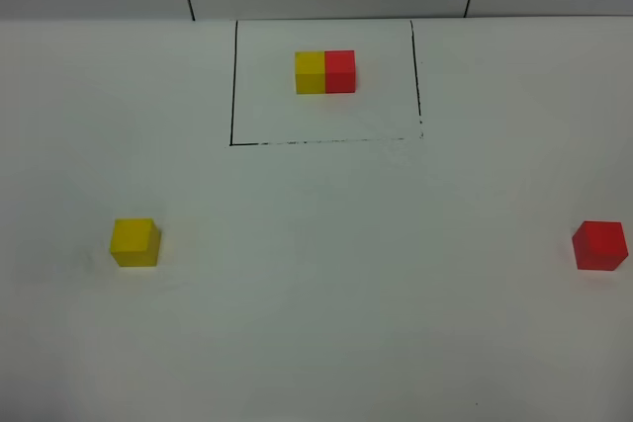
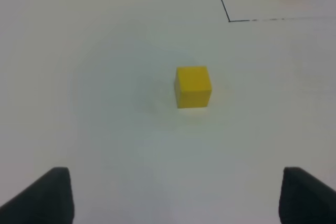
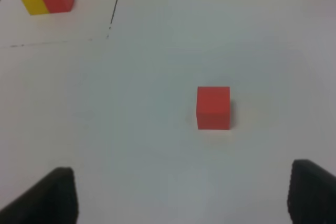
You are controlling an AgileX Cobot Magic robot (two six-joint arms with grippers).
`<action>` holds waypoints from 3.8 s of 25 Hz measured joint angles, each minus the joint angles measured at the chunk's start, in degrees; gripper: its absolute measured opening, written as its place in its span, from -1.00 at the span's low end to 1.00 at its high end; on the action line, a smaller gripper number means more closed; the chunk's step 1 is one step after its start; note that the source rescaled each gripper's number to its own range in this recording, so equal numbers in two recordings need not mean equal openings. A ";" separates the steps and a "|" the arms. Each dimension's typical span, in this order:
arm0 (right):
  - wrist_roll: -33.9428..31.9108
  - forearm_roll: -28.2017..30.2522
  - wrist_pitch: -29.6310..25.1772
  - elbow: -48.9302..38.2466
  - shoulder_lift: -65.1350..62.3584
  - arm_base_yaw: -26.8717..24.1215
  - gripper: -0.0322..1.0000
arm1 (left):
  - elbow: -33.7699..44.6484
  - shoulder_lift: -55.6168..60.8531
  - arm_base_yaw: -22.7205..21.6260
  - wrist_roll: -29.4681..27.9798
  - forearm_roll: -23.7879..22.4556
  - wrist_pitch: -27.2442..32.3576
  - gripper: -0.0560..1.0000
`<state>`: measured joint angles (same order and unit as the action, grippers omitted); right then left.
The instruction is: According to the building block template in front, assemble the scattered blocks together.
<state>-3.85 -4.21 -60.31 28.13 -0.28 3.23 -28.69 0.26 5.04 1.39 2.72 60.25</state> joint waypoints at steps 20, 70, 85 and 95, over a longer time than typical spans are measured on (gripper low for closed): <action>0.01 0.00 0.00 0.00 0.00 0.00 0.34 | -11.86 -41.21 0.00 -7.94 -5.54 -2.55 0.58; 0.01 0.00 0.00 0.00 0.00 0.00 0.34 | -30.18 -106.63 8.88 -11.72 0.02 -20.31 0.72; 0.01 0.00 0.00 0.00 0.00 0.00 0.34 | -30.18 -110.85 8.88 -12.16 0.02 -23.44 -0.75; 0.01 0.00 0.00 0.00 0.00 0.00 0.34 | -34.34 -111.09 9.43 -3.87 0.26 -23.25 -0.87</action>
<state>-3.84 -4.21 -60.31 28.13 -0.28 3.23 -63.03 -110.83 14.47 -2.48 2.98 37.00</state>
